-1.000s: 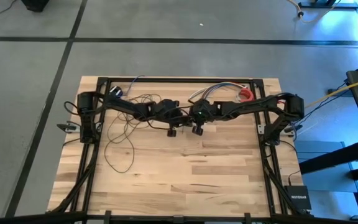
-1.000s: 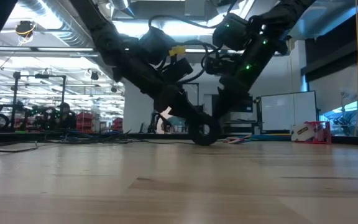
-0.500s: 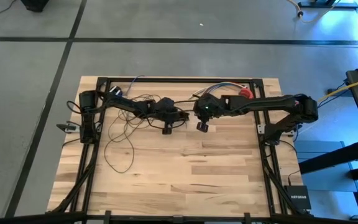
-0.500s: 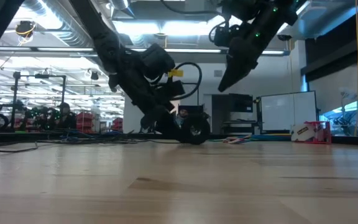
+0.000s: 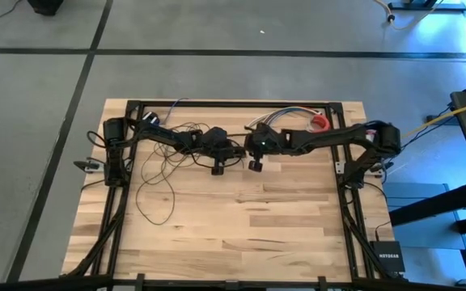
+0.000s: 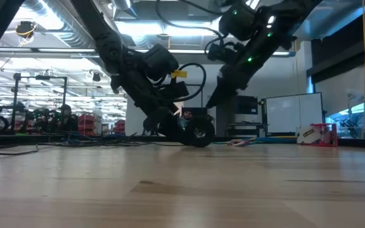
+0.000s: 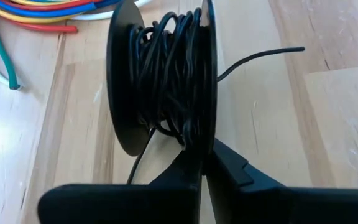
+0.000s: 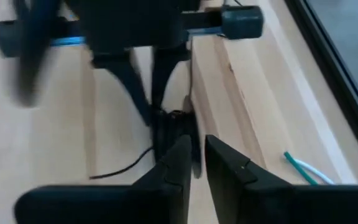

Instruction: Coiling cords

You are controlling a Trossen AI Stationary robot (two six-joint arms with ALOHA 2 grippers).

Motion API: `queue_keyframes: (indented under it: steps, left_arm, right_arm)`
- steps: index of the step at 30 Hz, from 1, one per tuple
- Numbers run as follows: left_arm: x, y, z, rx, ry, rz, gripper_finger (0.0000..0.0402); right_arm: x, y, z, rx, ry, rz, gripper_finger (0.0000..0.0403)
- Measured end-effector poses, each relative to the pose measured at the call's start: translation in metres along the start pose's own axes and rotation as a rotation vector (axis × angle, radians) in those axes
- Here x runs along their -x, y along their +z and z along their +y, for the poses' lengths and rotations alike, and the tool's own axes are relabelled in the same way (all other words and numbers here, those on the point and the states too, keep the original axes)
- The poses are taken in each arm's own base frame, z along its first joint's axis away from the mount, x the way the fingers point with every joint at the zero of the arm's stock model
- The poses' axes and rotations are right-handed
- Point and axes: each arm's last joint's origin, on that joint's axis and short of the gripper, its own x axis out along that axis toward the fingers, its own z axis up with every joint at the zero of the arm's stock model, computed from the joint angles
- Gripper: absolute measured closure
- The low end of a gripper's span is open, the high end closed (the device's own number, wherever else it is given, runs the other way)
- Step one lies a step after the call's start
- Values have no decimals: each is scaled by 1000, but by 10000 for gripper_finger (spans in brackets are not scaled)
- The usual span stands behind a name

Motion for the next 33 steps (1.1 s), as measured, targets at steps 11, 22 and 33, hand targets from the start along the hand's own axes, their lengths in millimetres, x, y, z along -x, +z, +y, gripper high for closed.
queue_keyframes:
  steps: [11,22,33]
  left_arm:
    - [0,1,0,0,1,-4,387]
    - [0,1,0,0,1,-5,387]
    - [1,2,0,32,2,-7,386]
  right_arm:
    - [-19,-13,-27,-21,108,24,286]
    - [-35,-18,-27,64,131,11,324]
    - [-37,-21,-27,51,99,35,384]
